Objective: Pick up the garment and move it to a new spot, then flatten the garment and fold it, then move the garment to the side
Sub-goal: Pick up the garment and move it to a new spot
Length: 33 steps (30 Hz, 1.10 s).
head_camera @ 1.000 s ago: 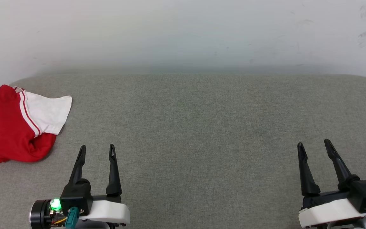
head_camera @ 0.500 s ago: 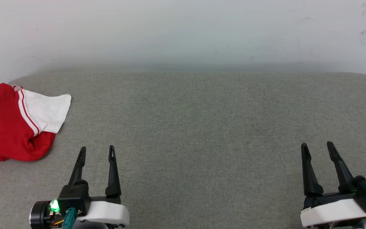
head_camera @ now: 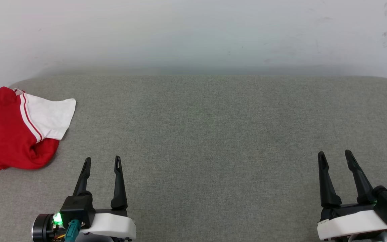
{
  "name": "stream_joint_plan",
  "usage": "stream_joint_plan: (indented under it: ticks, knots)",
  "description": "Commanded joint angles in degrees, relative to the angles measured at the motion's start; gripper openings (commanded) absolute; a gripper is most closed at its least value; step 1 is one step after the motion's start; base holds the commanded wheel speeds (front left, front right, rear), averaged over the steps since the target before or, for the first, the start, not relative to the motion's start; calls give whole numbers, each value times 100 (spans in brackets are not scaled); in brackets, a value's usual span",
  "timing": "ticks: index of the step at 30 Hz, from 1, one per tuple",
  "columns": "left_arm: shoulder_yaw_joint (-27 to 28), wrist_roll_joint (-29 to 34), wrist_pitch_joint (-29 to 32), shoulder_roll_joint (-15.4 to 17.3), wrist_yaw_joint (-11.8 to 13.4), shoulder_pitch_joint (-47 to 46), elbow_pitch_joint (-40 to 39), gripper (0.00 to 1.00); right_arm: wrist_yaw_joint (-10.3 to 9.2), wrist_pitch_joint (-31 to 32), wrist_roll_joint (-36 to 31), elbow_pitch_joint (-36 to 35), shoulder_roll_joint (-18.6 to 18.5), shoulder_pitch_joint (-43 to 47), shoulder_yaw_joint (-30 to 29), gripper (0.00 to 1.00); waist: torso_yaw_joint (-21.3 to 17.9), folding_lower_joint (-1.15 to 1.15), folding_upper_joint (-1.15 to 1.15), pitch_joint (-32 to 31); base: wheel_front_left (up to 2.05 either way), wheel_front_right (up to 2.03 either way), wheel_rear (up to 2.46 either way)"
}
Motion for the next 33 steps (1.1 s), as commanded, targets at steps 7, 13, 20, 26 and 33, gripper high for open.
stream_joint_plan:
  ticks: [7, 13, 20, 26, 33]
  knots:
    - [13, -26, -16, -17, -28, -32, 33, 100, -4, -14, 23, 17, 9, -25, 1, 100, 57, 0, 0, 22, 0, 0, 0]
    - [16, -32, -16, -16, -14, -90, 39, 100, -4, -14, 43, 2, 9, -23, 59, 100, 257, 0, 0, 54, 0, 0, 0]
    - [43, -57, -15, -17, -13, -135, 32, 100, -4, -14, 65, -7, 9, -4, 98, 100, 669, 0, 0, 121, 0, 0, 0]
    - [63, -117, -15, -17, -4, -168, 65, 100, -4, -14, 0, -25, 9, 1, 91, 100, 1132, 0, 0, 161, 0, 0, 0]
    - [86, -189, -15, -17, 57, -134, 86, 100, -4, -14, -64, -32, 9, -15, 146, 100, 1716, 0, 0, 146, 0, 0, 0]
